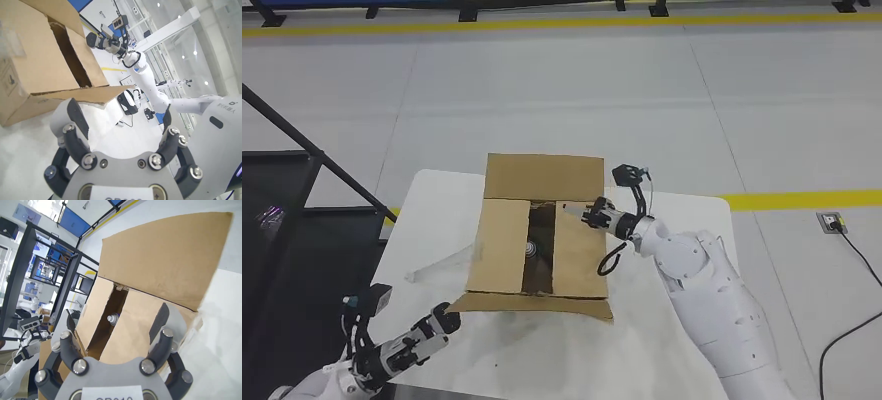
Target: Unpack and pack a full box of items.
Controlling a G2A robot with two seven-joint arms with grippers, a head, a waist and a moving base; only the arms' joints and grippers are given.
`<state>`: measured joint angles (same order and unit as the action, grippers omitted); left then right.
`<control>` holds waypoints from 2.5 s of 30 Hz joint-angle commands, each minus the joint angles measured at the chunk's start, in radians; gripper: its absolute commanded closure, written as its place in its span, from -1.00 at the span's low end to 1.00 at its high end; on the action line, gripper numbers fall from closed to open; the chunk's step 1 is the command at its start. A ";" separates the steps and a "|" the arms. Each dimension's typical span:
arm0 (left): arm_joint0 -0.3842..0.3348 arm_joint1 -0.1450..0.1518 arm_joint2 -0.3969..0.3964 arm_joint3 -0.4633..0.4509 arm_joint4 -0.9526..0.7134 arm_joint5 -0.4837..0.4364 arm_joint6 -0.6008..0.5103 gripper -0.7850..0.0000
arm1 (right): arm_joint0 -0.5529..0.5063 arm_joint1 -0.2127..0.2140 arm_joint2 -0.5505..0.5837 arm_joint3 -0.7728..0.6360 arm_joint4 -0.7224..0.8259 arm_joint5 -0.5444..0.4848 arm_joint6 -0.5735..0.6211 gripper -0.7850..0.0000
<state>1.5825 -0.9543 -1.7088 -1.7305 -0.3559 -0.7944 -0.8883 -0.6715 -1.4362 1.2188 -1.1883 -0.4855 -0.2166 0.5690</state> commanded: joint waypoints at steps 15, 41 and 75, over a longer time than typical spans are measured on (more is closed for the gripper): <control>-0.031 -0.029 0.081 -0.064 0.229 0.160 0.354 -1.00 | 0.170 -0.037 -0.057 0.342 -0.035 0.018 -0.302 -1.00; -0.110 -0.069 0.215 -0.029 0.486 0.270 0.604 -1.00 | 0.448 -0.061 -0.026 0.860 0.392 -0.676 0.196 -1.00; -0.181 -0.106 0.290 0.016 0.620 0.376 0.732 -1.00 | 0.309 -0.021 -0.103 0.495 0.607 -0.279 0.607 -1.00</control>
<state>1.4012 -1.0593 -1.4183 -1.7143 0.2627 -0.4194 -0.1593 -0.3553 -1.4578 1.1158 -0.6851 0.1150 -0.4939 1.1736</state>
